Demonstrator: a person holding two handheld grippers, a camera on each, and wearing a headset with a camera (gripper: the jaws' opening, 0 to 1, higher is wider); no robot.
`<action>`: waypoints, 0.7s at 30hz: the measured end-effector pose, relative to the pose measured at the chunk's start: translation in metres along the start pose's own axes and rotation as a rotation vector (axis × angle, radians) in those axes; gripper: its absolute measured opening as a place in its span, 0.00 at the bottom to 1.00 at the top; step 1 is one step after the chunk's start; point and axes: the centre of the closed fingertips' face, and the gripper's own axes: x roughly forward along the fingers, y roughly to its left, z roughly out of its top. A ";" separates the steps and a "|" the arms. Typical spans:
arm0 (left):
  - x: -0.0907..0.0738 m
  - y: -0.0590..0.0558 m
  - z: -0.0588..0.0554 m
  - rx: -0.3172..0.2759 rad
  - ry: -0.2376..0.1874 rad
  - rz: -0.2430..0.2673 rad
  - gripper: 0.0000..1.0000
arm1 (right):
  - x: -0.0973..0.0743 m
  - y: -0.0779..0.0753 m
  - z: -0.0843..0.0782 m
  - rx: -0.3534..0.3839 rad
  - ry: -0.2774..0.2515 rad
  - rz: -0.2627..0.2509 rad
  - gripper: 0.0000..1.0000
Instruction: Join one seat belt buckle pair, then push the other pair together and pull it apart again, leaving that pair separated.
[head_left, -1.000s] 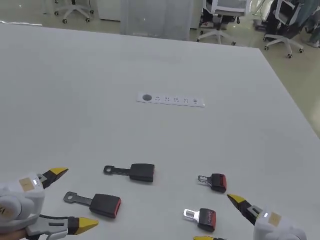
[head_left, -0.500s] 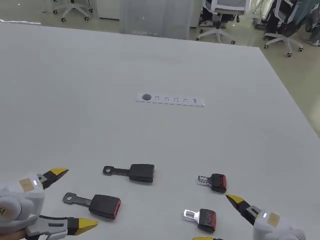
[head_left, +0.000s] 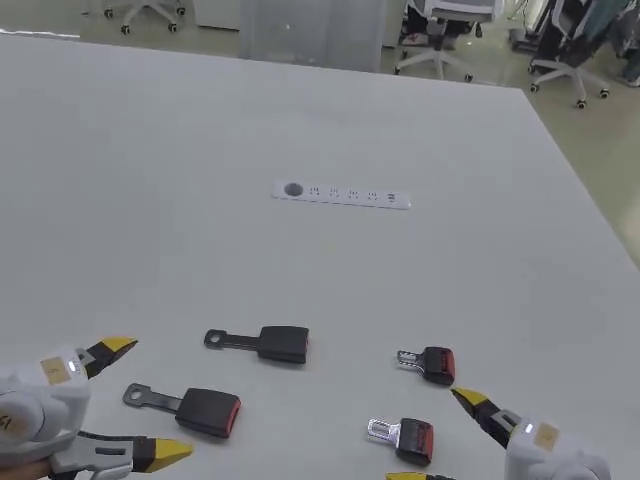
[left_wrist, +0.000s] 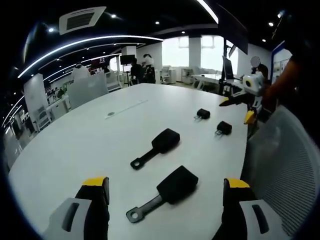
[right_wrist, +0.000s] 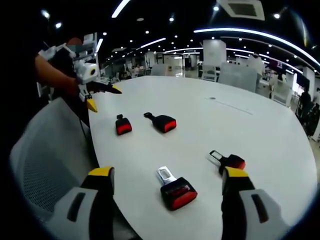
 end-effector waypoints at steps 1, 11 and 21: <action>0.001 0.000 -0.001 0.000 0.001 -0.001 0.97 | 0.001 0.000 0.000 -0.001 0.002 0.001 0.90; 0.010 0.003 -0.008 0.022 0.028 -0.026 0.95 | 0.008 -0.007 -0.005 -0.001 0.025 0.010 0.89; 0.023 0.003 -0.017 0.057 0.066 -0.067 0.91 | 0.016 -0.010 -0.017 -0.008 0.071 0.039 0.86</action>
